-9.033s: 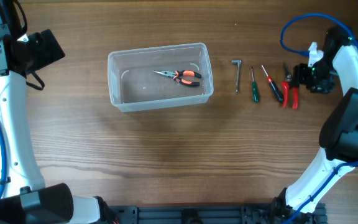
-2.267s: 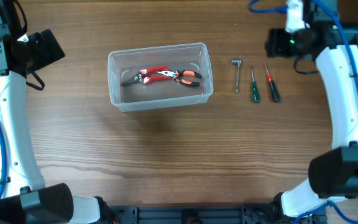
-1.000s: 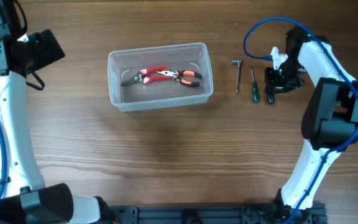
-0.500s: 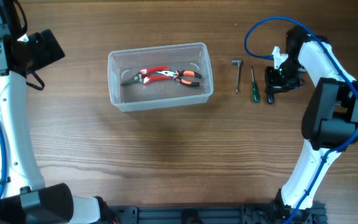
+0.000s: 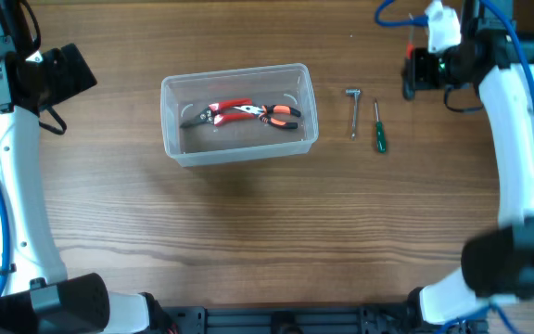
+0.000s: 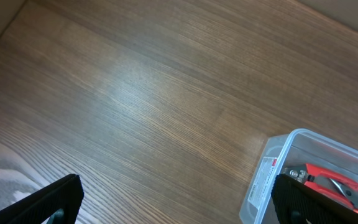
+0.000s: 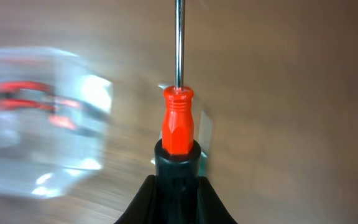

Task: Pack container
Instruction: 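Carry the red screwdriver into the container and release it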

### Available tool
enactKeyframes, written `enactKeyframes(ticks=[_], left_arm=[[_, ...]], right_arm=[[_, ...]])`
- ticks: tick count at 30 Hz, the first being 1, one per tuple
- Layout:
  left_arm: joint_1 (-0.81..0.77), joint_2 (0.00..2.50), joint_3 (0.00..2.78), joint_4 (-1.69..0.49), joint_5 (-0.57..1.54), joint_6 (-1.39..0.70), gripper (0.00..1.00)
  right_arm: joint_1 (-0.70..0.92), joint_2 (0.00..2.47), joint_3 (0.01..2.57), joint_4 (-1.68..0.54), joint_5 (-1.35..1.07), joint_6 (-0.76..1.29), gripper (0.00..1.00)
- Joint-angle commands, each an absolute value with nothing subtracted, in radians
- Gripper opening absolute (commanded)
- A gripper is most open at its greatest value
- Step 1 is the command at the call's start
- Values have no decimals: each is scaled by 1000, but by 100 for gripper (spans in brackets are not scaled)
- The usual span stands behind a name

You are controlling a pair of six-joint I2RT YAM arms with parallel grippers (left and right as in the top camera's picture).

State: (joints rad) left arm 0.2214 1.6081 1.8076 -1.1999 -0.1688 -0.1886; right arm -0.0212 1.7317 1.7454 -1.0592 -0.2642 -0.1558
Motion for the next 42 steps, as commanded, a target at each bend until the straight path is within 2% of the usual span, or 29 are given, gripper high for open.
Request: enactKeyframes(ticks=[1,6,11,14,16,25,37,38,39,42], left_arm=[[226,1612,1808,-1197,-181,-188,100],[226,1612,1808,-1196,-181,-188,100],[226,1612,1808,-1197,-181,-188,100],[226,1612,1808,-1197,-181,-188,100],[226,1612,1808,-1197,-181,-188,100],[226,1612,1808,-1197,-181,-187,100],[226,1612,1808,-1197,-181,-188,100],[226,1612,1808,-1197,-181,-188,100],[226,1612,1808,-1197,-181,-188,100],[226,1612,1808,-1197,-181,-188,100]], right_arm=[[156,1588,1768,-1011,-394,-337,4],[393,1557,1766,-964,-394,-550,4],[582,1667,1765,-957,-393,-820,4],[622,1773,1765,-954,-393,-1030,4],[624,1853,1765,-929,-393,-1099,4],[615,2148,1765,-736,-324,-1097,4],[616,2213,1765,-572,-315,-990,5],[618,2213,1765,-569,-315,-982,11],[618,2212,1765,-565,-314,-963,25],[624,2197,1774,-562,-315,-863,37]])
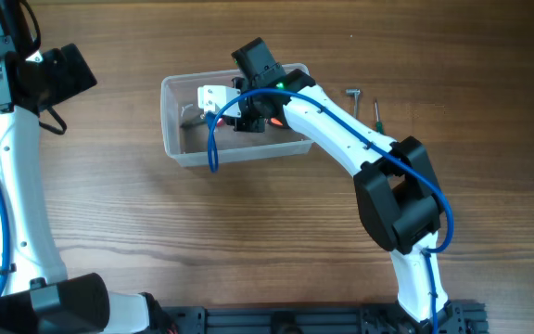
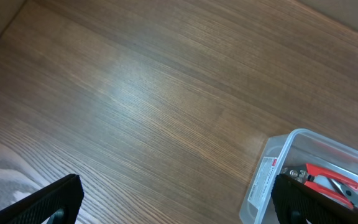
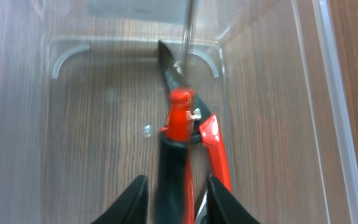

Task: Pack container
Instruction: 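Carry the red screwdriver into the container and release it, then move the right gripper to the green screwdriver and grasp its handle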

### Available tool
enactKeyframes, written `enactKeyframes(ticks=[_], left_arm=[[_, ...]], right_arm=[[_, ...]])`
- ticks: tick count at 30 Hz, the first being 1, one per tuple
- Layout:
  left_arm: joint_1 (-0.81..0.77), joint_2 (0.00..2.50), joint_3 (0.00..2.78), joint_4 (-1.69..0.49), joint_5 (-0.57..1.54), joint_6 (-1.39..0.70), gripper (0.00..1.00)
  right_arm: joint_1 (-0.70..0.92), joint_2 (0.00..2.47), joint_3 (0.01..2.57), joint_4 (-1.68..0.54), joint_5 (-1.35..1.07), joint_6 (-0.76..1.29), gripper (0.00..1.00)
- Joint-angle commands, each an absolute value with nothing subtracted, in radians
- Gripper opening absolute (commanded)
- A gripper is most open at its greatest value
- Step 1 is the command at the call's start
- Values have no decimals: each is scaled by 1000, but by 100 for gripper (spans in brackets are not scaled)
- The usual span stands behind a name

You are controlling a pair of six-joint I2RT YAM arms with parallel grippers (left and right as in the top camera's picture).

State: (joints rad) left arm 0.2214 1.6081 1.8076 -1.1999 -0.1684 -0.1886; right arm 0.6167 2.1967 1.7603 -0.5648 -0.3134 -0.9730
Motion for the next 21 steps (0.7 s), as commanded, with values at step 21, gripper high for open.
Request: enactKeyframes(ticks=[21], left_arm=[[226,1612,1808,-1197,-181,-188,100]], right_arm=[[307,1747,1810,-744,114,-184,78]])
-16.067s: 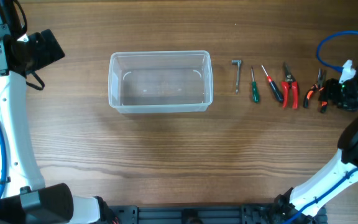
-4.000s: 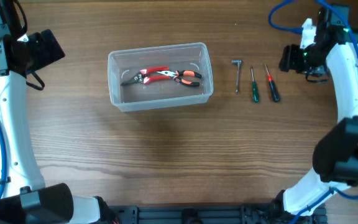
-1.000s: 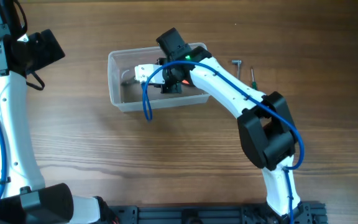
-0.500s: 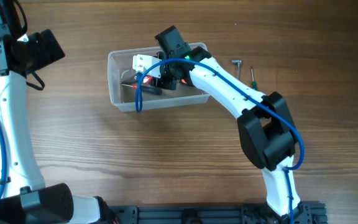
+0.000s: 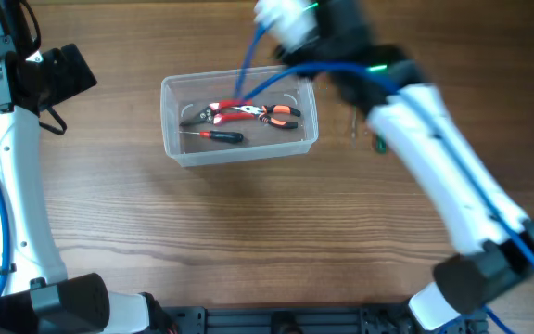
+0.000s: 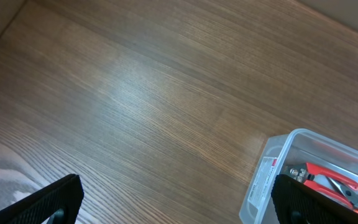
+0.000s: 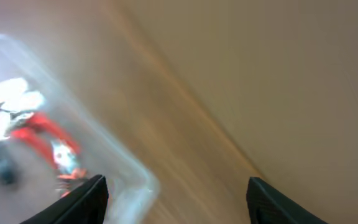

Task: Pack container
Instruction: 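Move the right gripper to the green screwdriver and grasp its handle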

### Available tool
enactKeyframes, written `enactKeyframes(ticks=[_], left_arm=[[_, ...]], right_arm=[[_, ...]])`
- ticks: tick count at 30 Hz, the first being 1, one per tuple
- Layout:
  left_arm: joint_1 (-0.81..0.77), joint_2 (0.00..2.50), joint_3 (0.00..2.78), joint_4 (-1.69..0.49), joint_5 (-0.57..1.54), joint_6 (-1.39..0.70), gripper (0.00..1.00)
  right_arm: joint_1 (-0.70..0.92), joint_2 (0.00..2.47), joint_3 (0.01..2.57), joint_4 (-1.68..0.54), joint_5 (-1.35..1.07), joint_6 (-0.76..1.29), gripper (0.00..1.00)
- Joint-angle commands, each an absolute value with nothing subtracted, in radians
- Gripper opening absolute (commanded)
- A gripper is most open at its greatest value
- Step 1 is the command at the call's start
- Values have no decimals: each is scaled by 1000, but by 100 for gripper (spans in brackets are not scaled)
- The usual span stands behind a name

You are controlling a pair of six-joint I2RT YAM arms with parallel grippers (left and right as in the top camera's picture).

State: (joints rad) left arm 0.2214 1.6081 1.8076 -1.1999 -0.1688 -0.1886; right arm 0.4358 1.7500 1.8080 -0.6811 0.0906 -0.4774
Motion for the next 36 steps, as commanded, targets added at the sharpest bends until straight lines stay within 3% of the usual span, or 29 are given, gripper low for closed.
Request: enactKeyframes(ticks=[1,9,16,23,36], left_arm=[[226,1612,1808,-1197,-181,-188,100],[226,1612,1808,-1197,-181,-188,100],[226,1612,1808,-1197,-181,-188,100],[226,1612,1808,-1197,-181,-188,100],[226,1612,1808,-1197,-181,-188,100]], right_arm=[[266,1750,1806,-780,71,-144,78],[56,1867,1732,-963,-113,72,78],[52,2016,1703,-1002,-113,81,77],[51,2141,1703,-1068,-63,81,58],[47,2170,1606,-1070,-29,82,55]])
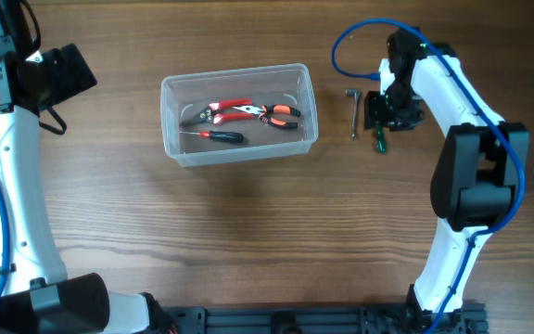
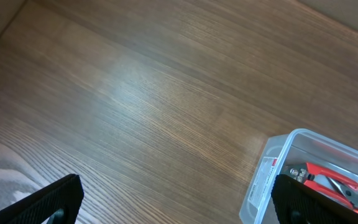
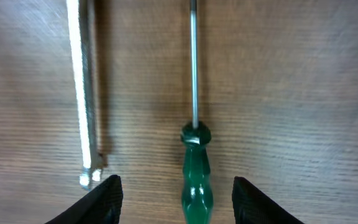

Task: Pack container
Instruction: 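Move the right gripper to the green screwdriver and grasp its handle, then carry the green screwdriver left and lower it into the container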

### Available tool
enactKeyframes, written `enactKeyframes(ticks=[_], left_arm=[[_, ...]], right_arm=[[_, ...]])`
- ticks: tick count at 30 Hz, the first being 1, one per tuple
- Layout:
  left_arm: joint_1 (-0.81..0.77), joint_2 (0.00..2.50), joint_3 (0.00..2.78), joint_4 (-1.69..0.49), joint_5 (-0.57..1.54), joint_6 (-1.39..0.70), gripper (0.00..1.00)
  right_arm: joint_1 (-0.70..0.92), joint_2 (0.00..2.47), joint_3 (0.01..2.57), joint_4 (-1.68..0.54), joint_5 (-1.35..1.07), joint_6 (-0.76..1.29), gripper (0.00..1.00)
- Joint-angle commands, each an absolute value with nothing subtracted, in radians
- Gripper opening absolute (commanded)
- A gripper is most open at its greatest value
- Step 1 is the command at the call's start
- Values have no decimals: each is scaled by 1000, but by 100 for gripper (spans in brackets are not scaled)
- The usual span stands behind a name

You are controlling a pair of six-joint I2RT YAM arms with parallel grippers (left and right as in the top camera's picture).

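Observation:
A clear plastic container (image 1: 237,154) holds red-handled cutters (image 1: 219,109), orange-and-black pliers (image 1: 276,115) and a red-and-black screwdriver (image 1: 214,135). To its right on the table lie a green-handled screwdriver (image 3: 196,177) and a slim metal wrench (image 3: 83,93), side by side. My right gripper (image 3: 180,202) is open just above the green screwdriver, one finger on each side of its handle. My left gripper (image 2: 182,202) is open over bare table left of the container (image 2: 272,177) and holds nothing.
The green screwdriver (image 1: 379,142) and the wrench (image 1: 354,111) lie about a hand's width right of the container. The wrench is close to my right gripper's left finger. Bare wood stretches in front of the container and to its left.
My right gripper was open and blurred behind the container's right end. It is now low over the green screwdriver to the right. The left arm has not moved.
My right gripper held a red-handled screwdriver at the far right of the table. Then it was down in the container with that screwdriver. Then the screwdriver lay in the container and the gripper was open, away from it. Now it straddles the green screwdriver.

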State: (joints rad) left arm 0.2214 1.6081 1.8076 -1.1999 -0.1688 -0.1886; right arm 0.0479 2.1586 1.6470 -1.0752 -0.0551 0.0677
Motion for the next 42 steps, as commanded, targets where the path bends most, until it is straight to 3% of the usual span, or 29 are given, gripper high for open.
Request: enactKeyframes(ticks=[1,8,11,15,18,25,32,42], left_arm=[[226,1612,1808,-1196,-181,-188,100],[226,1612,1808,-1197,-181,-188,100],[226,1612,1808,-1197,-181,-188,100],[226,1612,1808,-1197,-181,-188,100],[226,1612,1808,-1197,-181,-188,100],[226,1612,1808,-1196,-181,-188,100],[226,1612,1808,-1197,-181,-188,100],[226,1612,1808,-1197,-181,-188,100]], right_arm=[[44,2170,1583,-1055,-30,82,55],[32,2170,1526,-1000,-30,82,43],[32,2170,1526,-991,-30,83,32],[32,2170,1526,-979,-30,81,10],[32,2169,1526,-980,-30,81,5],[32,2161,1564,-999,-27,78,4],[58,2011,1794,-1112,-49,76,4],[350,1725,1982,-972,-234,-329,4]])
